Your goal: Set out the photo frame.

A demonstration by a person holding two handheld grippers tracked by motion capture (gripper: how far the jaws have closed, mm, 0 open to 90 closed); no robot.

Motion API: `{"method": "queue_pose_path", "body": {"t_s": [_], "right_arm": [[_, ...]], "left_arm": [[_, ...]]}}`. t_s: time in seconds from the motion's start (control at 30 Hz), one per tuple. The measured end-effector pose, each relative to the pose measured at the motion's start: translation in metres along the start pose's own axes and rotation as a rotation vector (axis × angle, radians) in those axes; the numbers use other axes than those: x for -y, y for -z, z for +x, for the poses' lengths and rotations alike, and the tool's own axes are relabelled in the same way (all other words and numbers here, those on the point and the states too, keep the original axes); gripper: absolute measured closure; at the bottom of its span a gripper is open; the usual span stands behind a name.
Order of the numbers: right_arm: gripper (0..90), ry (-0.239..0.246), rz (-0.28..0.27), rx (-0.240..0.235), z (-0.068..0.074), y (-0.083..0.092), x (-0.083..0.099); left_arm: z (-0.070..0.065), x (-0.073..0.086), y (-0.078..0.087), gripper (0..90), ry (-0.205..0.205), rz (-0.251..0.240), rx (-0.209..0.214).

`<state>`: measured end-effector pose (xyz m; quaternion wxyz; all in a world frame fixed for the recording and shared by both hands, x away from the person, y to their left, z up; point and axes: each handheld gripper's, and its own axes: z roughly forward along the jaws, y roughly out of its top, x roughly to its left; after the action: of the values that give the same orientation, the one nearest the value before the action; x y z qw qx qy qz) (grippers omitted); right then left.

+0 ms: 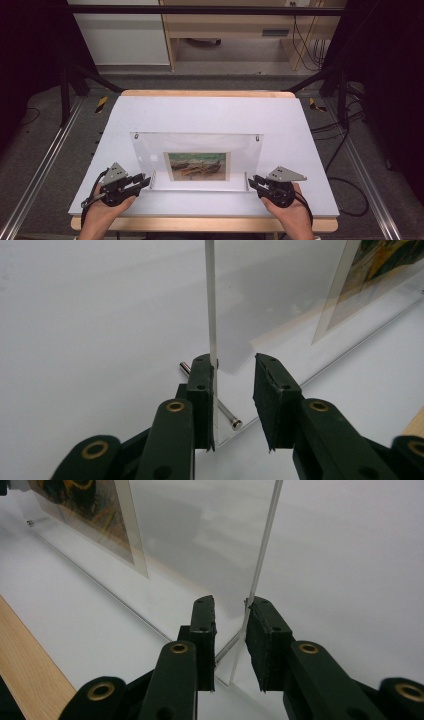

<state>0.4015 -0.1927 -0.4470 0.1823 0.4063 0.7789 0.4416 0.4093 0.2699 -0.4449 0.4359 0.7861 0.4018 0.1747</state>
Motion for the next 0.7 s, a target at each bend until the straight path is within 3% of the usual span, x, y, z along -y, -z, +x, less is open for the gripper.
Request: {"method": "queue_pose_path", "body": {"t_s": [0.33, 0.7], "right_arm": [[72.5, 0.003, -0.004, 0.002, 0.0005, -0.0004, 0.0001], [60.5, 0.008, -0.01, 0.001, 0.0024, -0.0029, 0.0004]], "left_arm": [[-0.0004, 0.0004, -0.0004, 68.1, 0.003, -0.004, 0.001], [-0.003, 0.002, -0.0063, 53.5, -0.001, -0.015, 0.02]]}}
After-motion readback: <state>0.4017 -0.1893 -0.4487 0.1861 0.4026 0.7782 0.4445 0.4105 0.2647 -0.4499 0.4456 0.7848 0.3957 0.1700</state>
